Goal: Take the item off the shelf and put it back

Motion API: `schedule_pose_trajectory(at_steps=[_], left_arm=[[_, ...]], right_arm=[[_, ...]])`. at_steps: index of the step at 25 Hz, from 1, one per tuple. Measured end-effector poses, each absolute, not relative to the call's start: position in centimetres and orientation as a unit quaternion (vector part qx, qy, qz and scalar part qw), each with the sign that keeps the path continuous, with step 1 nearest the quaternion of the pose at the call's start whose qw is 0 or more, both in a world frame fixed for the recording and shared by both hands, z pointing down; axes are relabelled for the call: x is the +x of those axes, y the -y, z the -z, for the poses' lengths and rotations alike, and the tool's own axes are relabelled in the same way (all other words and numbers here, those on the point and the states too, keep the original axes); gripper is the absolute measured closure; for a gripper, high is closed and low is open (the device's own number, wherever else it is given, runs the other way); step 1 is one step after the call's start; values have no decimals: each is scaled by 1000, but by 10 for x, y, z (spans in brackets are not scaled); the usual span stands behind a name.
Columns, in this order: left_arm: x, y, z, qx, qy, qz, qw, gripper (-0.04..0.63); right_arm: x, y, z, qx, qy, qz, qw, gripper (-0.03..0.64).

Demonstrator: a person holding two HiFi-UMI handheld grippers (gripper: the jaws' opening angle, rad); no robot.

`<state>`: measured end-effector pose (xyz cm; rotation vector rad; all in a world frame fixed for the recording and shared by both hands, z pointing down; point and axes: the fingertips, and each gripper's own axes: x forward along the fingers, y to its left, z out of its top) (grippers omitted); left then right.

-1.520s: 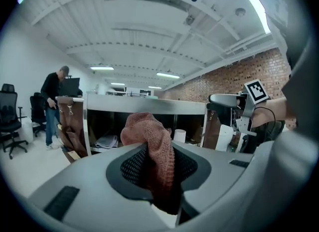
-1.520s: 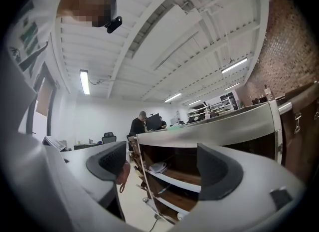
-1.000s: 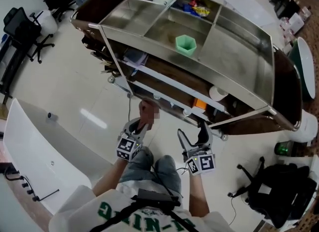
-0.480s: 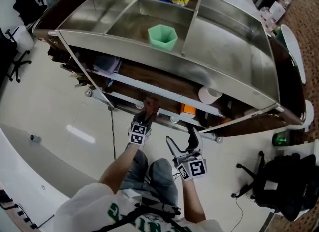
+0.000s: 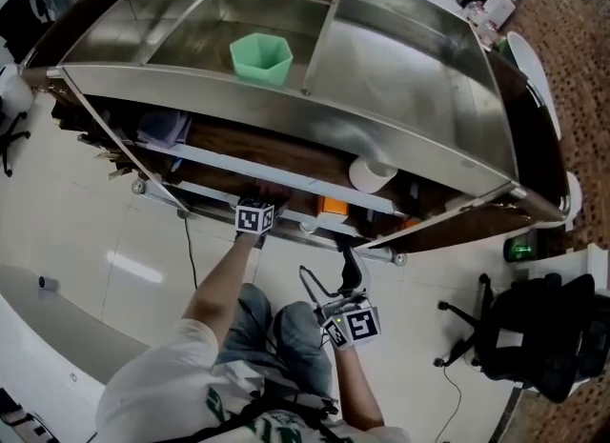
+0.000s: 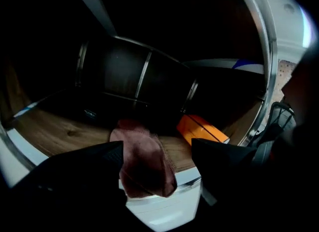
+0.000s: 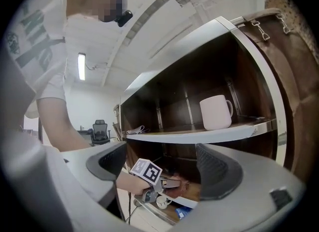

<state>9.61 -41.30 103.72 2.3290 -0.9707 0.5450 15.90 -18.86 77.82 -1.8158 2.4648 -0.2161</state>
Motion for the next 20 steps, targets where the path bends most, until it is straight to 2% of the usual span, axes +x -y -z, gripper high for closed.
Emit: schedule_pose_trajectory(at_steps=[7,10,12,16,20], left_arm=[[66,330,-905,886,350,-198,232,173],[48,282,-815,900,333,-164,230,175],[31,262,-746,911,331,-145,198,201],[0,228,-607,922,355,-90,126,201],[-24,208,-525,920,375,-18,113,202]], right_arm=[[159,182,-668,-597,-795,101,51,164],[158,179,-608,-595,-795,107,53,164],[153,184,-571,-584,-803,104,58,164],[136,185,-503,-550,-831,67,54,164],[120,174,-464,-542,-837,45,66,164]])
